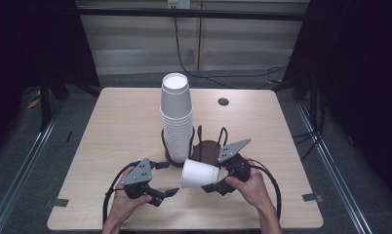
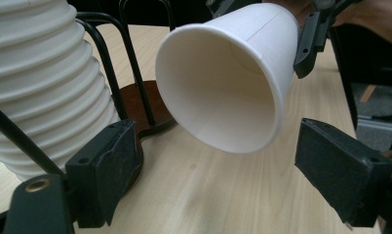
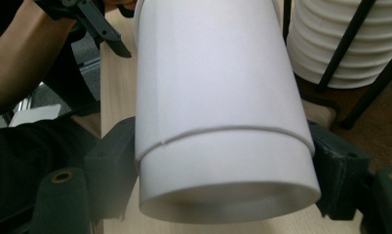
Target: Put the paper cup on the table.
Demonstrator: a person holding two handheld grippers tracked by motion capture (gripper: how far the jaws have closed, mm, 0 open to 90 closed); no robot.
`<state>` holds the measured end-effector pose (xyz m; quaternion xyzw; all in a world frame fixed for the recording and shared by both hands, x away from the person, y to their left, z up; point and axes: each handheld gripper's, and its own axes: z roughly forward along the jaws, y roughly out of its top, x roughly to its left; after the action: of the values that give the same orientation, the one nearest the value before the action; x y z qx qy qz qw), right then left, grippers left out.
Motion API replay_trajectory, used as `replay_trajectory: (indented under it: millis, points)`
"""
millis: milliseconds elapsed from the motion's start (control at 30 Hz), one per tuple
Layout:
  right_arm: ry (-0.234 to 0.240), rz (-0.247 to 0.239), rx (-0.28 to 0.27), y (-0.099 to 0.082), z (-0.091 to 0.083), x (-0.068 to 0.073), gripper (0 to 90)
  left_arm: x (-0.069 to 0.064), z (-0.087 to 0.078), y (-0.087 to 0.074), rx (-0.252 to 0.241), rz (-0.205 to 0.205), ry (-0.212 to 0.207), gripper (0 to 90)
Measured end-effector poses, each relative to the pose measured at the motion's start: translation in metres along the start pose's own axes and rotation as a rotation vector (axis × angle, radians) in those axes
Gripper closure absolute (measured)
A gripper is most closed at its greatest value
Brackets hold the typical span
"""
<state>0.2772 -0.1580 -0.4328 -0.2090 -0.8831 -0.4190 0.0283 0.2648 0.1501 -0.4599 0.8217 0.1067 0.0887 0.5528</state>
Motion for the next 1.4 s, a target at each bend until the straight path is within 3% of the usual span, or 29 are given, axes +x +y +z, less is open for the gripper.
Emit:
replay_trajectory:
  millis: [233, 367, 533, 767, 1000, 1267, 1400]
  points:
    - [0.015, 0.003, -0.092, -0.005, 0.001, 0.001, 23.2, -0.003, -0.001, -0.005, -0.030, -0.021, 0.014, 15.6]
    - [0.015, 0.010, -0.111, -0.009, 0.005, 0.001, 23.2, -0.004, 0.001, -0.007, -0.030, -0.027, -0.002, 15.6]
    - [0.019, 0.007, -0.187, -0.010, 0.004, 0.004, 23.2, -0.006, 0.002, -0.008, -0.026, -0.020, -0.007, 15.6]
    - [0.033, 0.017, -0.248, -0.020, 0.008, 0.002, 23.2, -0.006, 0.002, -0.014, -0.043, -0.041, -0.013, 15.6]
    - [0.050, -0.006, -0.335, -0.023, 0.011, 0.004, 23.0, -0.007, 0.001, -0.016, -0.065, -0.041, -0.017, 15.7]
    - [0.074, -0.016, -0.375, -0.025, 0.018, 0.004, 22.9, -0.006, 0.000, -0.015, -0.108, -0.045, -0.053, 15.5]
    - [0.088, -0.022, -0.369, -0.025, 0.021, 0.004, 22.9, -0.003, -0.003, -0.014, -0.155, -0.042, -0.065, 15.4]
